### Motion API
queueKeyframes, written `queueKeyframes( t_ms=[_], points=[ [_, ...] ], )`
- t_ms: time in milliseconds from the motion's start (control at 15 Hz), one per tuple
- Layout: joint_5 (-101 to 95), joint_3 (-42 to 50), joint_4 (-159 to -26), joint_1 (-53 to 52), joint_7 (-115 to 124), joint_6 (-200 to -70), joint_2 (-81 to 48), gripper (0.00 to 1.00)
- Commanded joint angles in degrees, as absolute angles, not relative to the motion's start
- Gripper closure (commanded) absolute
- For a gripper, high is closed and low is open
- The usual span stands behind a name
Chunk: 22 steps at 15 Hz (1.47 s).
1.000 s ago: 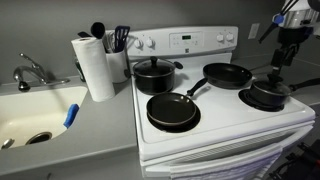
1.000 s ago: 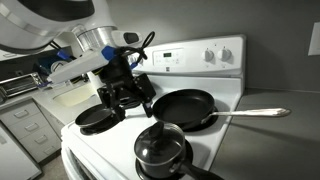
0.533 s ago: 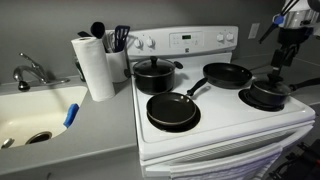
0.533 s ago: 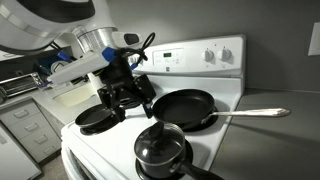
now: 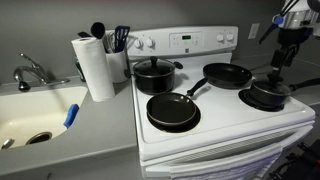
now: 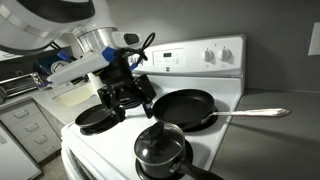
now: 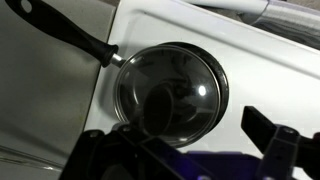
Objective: Remove the lid from the pot on the bottom right stove plate
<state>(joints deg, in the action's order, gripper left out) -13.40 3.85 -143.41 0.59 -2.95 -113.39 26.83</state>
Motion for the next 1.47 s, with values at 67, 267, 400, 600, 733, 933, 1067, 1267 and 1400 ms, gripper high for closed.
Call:
queueKeyframes(
  t_ms=[67,267,400,600,733,933,1067,1267,1400],
  points=[
    [-13.0,3.1,-143.3,1.4,-3.2,-113.4,26.8,0.00],
    [-13.0,3.1,-143.3,1.4,-3.2,-113.4,26.8,0.00],
    [-13.0,3.1,-143.3,1.4,-3.2,-113.3,26.8,0.00],
    [-12.2,3.6,-143.7,1.2,-3.9,-113.7,27.1,0.00],
    [-10.5,4.7,-144.2,1.4,-4.2,-114.7,27.7,0.00],
    [-9.5,6.8,-143.4,2.8,-4.8,-116.7,27.5,0.00],
    [-8.7,8.6,-142.8,4.0,-5.3,-117.8,27.4,0.00],
    [-3.4,12.1,-143.8,4.3,-8.7,-121.1,27.6,0.00],
    [2.1,14.8,-145.1,3.2,-14.0,-124.6,27.8,0.00]
  ],
)
